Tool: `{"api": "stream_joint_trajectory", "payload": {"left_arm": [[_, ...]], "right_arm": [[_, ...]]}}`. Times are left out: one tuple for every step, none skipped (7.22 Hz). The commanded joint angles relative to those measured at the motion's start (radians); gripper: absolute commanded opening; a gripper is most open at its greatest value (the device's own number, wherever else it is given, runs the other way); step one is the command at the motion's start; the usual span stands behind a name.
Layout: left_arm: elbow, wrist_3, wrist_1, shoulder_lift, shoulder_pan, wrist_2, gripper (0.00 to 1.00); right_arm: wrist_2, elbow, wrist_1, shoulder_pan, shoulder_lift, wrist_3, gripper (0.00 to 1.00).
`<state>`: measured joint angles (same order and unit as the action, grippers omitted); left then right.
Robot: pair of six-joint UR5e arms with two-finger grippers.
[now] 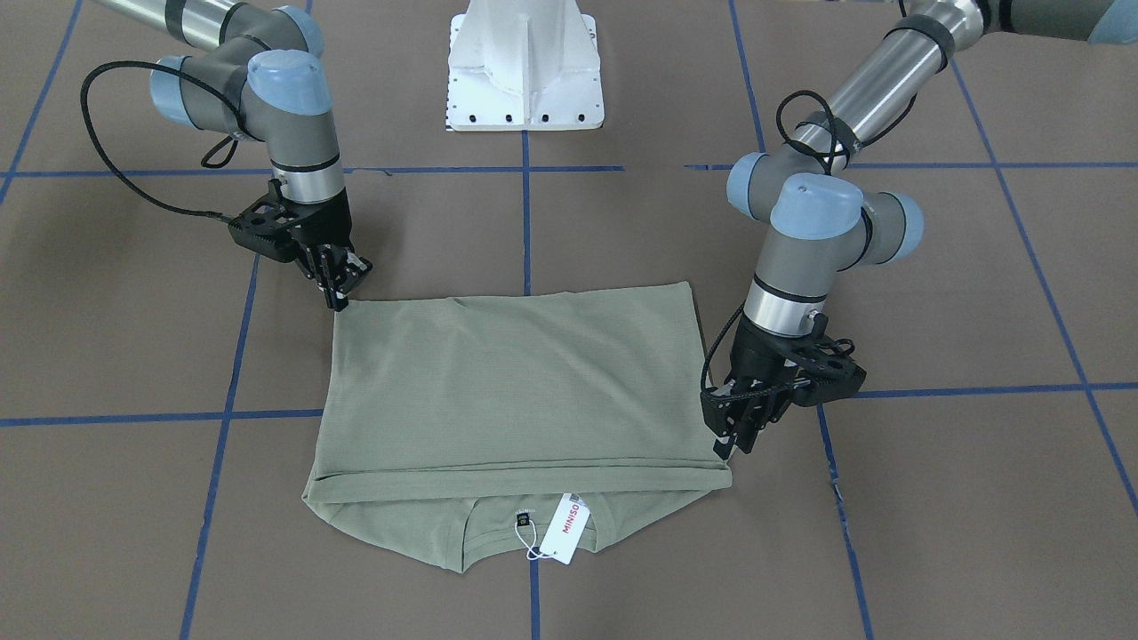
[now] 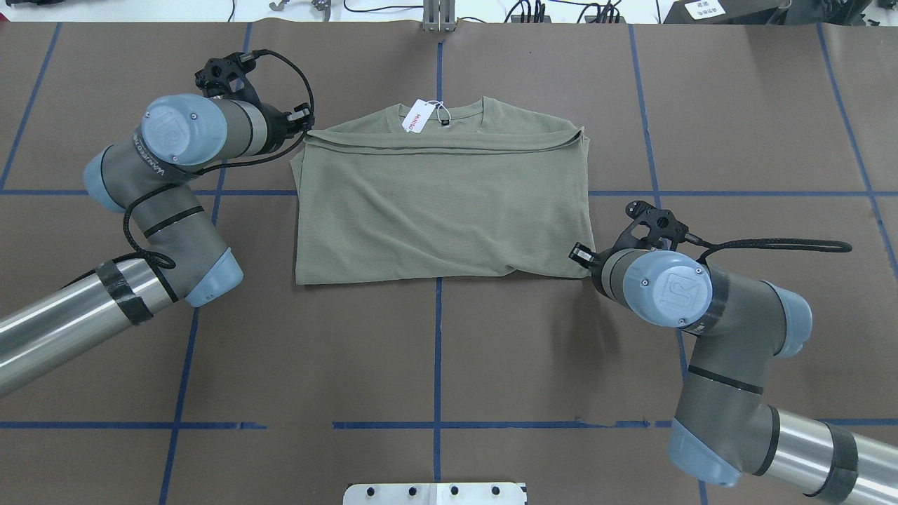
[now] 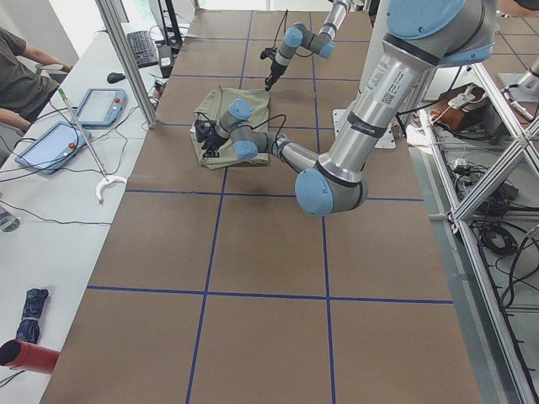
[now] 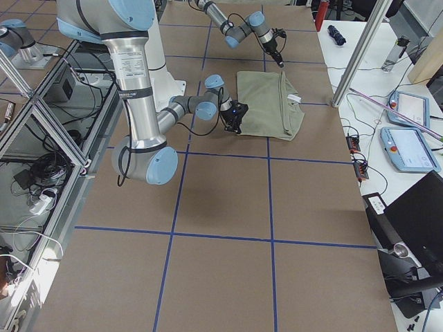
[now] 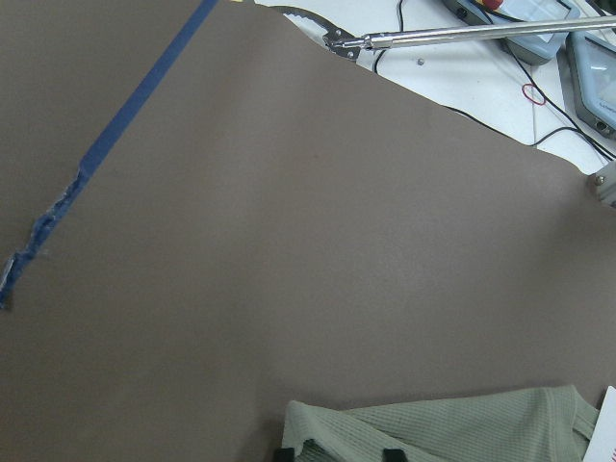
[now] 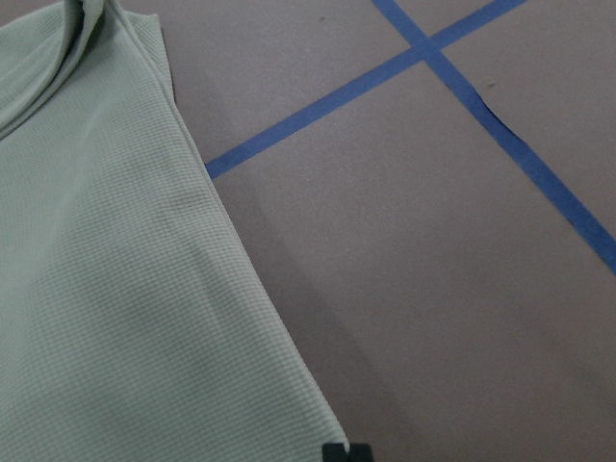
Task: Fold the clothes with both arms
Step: 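Grasp the folded shirt corners with both grippers and rotate it on the table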
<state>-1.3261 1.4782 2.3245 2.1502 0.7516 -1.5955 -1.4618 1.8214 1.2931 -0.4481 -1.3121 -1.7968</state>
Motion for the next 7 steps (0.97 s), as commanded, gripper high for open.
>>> {"api": "stream_joint_trajectory", "payload": {"left_arm": [[-0.005, 0.002, -0.002, 0.000, 0.000, 0.000, 0.42], [-0.057, 0.004, -0.011, -0.007, 0.000, -0.001, 0.42], [-0.115, 0.007, -0.011, -0.036, -0.003, -0.003, 0.41], [-0.202, 0.032, -0.013, -0.093, -0.014, -0.058, 0.41], [-0.247, 0.059, -0.011, -0.124, -0.014, -0.167, 0.41], [-0.321, 0.056, -0.010, -0.169, -0.014, -0.246, 0.42], [-0.399, 0.054, -0.011, -0.232, -0.015, -0.324, 0.45]], "right_arm": [[0.011, 0.009, 0.002, 0.003, -0.001, 0.000, 0.00], [0.008, 0.071, 0.006, 0.011, -0.031, 0.000, 0.00], [0.005, 0.173, 0.012, 0.049, -0.100, -0.018, 0.00], [0.011, 0.268, 0.012, 0.134, -0.189, -0.085, 0.00], [0.018, 0.338, 0.014, 0.207, -0.240, -0.107, 0.00], [0.017, 0.386, 0.014, 0.274, -0.303, -0.113, 0.00], [0.015, 0.429, 0.014, 0.336, -0.350, -0.145, 0.00]]}}
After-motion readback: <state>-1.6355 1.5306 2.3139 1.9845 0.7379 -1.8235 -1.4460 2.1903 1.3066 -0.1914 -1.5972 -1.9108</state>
